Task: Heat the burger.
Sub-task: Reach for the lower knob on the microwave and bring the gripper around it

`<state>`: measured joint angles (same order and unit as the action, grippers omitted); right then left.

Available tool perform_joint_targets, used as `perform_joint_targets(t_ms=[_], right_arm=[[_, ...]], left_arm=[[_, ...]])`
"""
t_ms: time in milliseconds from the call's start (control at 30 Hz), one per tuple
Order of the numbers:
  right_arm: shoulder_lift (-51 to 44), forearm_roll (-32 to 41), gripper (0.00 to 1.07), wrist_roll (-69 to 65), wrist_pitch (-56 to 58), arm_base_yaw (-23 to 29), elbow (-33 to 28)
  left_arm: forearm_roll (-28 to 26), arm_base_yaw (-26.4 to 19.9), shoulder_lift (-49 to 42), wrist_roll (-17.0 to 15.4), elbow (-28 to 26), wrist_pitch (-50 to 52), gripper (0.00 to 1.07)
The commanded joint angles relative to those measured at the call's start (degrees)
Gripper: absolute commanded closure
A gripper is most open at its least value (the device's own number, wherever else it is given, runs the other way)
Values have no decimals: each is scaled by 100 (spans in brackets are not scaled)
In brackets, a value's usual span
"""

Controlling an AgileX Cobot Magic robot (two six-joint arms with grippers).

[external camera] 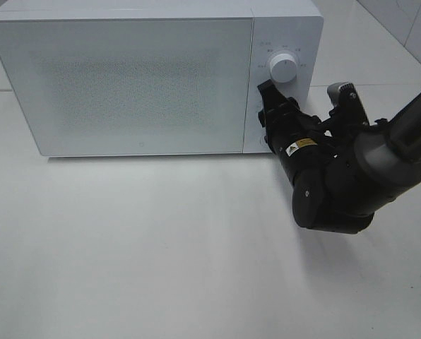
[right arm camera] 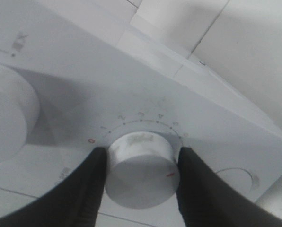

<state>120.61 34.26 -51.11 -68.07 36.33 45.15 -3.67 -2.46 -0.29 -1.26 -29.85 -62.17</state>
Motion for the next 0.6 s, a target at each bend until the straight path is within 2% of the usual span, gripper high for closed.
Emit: perform_joint_targets(t_ms=[33,367,600], right_arm=[[-97,-705,107,-1043,-1421,46,160],[-97,-378,106,-2590,-1415,46,160],[-97,-378,106,-3048,-1415,46,160]], left_arm=[[-6,0,-109,-6,17,80,6],[-6,0,-109,-6,17,80,6],[-6,0,-109,-6,17,80,6]])
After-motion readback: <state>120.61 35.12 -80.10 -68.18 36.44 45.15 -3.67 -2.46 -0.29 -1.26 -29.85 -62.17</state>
